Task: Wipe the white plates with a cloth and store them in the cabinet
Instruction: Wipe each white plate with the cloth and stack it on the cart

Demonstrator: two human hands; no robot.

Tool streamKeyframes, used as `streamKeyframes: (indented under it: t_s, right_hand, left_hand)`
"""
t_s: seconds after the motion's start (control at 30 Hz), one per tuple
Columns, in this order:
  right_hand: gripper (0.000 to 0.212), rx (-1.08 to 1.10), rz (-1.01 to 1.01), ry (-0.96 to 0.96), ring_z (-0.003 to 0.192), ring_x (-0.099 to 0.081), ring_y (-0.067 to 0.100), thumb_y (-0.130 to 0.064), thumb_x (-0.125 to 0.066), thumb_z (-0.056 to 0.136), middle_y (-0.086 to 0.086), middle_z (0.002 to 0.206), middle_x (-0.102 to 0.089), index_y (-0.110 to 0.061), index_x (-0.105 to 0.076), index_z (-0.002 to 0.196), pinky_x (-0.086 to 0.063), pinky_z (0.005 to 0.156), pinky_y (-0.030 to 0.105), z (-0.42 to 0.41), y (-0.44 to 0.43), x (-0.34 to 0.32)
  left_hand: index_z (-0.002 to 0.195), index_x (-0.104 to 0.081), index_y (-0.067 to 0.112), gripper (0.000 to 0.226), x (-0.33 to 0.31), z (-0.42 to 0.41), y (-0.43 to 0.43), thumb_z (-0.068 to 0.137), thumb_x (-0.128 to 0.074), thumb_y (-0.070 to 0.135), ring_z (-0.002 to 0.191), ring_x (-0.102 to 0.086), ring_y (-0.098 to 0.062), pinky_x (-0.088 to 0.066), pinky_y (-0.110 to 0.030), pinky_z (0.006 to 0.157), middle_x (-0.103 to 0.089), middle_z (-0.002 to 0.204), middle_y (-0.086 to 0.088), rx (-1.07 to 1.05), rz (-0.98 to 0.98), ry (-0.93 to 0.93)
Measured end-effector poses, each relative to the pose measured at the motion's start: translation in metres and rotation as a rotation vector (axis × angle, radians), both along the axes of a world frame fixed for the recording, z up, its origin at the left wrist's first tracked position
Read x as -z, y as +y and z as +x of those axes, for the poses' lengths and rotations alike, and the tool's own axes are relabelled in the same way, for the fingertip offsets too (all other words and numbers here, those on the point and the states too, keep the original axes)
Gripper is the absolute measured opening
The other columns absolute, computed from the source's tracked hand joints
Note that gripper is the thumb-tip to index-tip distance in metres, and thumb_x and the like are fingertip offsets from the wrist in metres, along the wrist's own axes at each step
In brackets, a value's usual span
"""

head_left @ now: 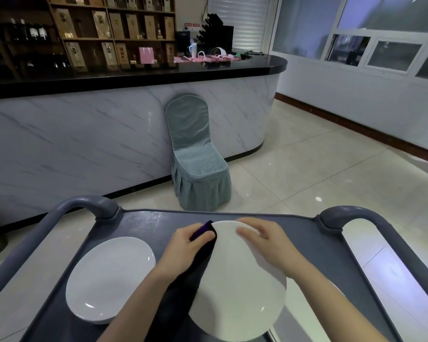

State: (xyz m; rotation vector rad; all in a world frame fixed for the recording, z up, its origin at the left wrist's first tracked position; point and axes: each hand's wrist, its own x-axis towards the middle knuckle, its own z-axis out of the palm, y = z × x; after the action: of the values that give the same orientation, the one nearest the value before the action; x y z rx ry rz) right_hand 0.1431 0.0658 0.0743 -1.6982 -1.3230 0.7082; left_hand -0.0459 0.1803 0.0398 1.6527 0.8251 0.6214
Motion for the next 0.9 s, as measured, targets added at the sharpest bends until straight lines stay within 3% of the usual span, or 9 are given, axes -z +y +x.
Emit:
streamKeyframes:
  t_s: [0.1, 0.2, 0.27, 0.4, 0.53, 0.67, 0.77, 0.83, 0.9]
  right_hand:
    - [0.021, 0.289, 0.160, 0.279, 0.095, -0.068, 0.001, -0.022, -0.060, 0.098, -0.015, 0.100, -0.075, -0.036, -0.076, 0.100, -0.051, 0.081, 0.022, -0.008, -0.003, 0.007]
    - [0.026, 0.678, 0.297, 0.475, 0.089, -0.068, 0.003, -0.022, -0.054, 0.099, -0.016, 0.094, -0.075, -0.036, -0.074, 0.094, -0.050, 0.075, 0.024, -0.038, 0.003, 0.021]
    - [0.026, 0.775, 0.293, 0.522, 0.091, -0.066, 0.004, -0.026, -0.049, 0.101, -0.020, 0.093, -0.072, -0.038, -0.071, 0.094, -0.049, 0.076, 0.027, -0.054, 0.004, 0.031]
    - [0.014, 0.594, 0.207, 0.440, 0.092, -0.065, 0.001, -0.028, -0.052, 0.100, -0.026, 0.094, -0.068, -0.035, -0.064, 0.100, -0.046, 0.070, 0.018, -0.033, 0.000, 0.029]
    - [0.011, 0.283, 0.097, 0.189, 0.091, -0.064, -0.003, -0.028, -0.060, 0.096, -0.024, 0.096, -0.070, -0.034, -0.068, 0.100, -0.046, 0.075, 0.017, 0.002, 0.002, -0.002]
    - [0.018, -0.076, -0.151, -0.058, 0.081, -0.063, 0.004, -0.039, -0.059, 0.097, -0.017, 0.088, -0.069, -0.024, -0.069, 0.094, -0.047, 0.074, 0.026, 0.009, 0.010, -0.018]
    - [0.038, -0.067, -0.099, -0.080, 0.071, -0.047, 0.009, -0.039, -0.055, 0.099, -0.003, 0.072, -0.052, -0.006, -0.059, 0.081, -0.037, 0.068, 0.033, 0.005, 0.012, -0.009]
    - [0.033, 0.028, -0.030, -0.020, 0.072, -0.049, 0.007, -0.036, -0.058, 0.098, 0.003, 0.074, -0.058, -0.009, -0.065, 0.082, -0.040, 0.070, 0.032, 0.003, 0.008, -0.001]
    - [0.023, 0.219, 0.061, 0.167, 0.072, -0.058, 0.002, -0.033, -0.059, 0.097, -0.008, 0.078, -0.070, -0.020, -0.073, 0.084, -0.047, 0.068, 0.021, -0.001, 0.003, 0.008]
  left_hand:
    - [0.083, -0.071, 0.019, 0.018, 0.010, -0.002, -0.009, 0.095, -0.060, 0.027, 0.068, -0.065, -0.006, -0.050, -0.014, 0.060, -0.075, 0.078, 0.005, -0.289, -0.191, -0.114]
    - [0.089, -0.070, 0.022, 0.017, 0.027, 0.014, -0.033, 0.097, -0.057, 0.031, 0.083, -0.065, -0.015, -0.054, -0.029, 0.074, -0.073, 0.086, 0.005, -0.677, -0.383, -0.206]
    - [0.097, -0.069, 0.015, 0.021, 0.034, 0.021, -0.040, 0.097, -0.057, 0.032, 0.089, -0.063, -0.021, -0.053, -0.038, 0.086, -0.070, 0.091, 0.000, -0.788, -0.448, -0.210]
    - [0.090, -0.070, 0.017, 0.019, 0.032, 0.010, -0.029, 0.097, -0.058, 0.030, 0.082, -0.066, -0.017, -0.054, -0.031, 0.071, -0.073, 0.085, 0.000, -0.692, -0.442, -0.210]
    - [0.084, -0.071, 0.020, 0.018, 0.015, 0.001, -0.012, 0.095, -0.060, 0.029, 0.065, -0.064, -0.001, -0.046, -0.010, 0.055, -0.074, 0.076, 0.010, -0.396, -0.147, -0.087]
    - [0.079, -0.066, 0.009, 0.023, -0.004, 0.004, 0.001, 0.092, -0.065, 0.027, 0.061, -0.054, -0.005, -0.042, -0.016, 0.058, -0.066, 0.068, -0.003, -0.047, 0.052, 0.016]
    - [0.080, -0.066, 0.007, 0.021, -0.005, 0.007, 0.001, 0.091, -0.065, 0.025, 0.063, -0.053, -0.008, -0.042, -0.020, 0.060, -0.066, 0.074, -0.013, -0.001, 0.089, 0.025]
    - [0.077, -0.064, 0.007, 0.023, -0.001, 0.004, 0.000, 0.092, -0.065, 0.025, 0.061, -0.051, -0.009, -0.041, -0.021, 0.059, -0.062, 0.068, -0.005, -0.072, 0.053, 0.008]
    - [0.073, -0.065, 0.012, 0.024, 0.006, 0.003, -0.003, 0.093, -0.064, 0.027, 0.059, -0.052, -0.008, -0.043, -0.018, 0.056, -0.064, 0.064, 0.005, -0.269, -0.044, -0.038]
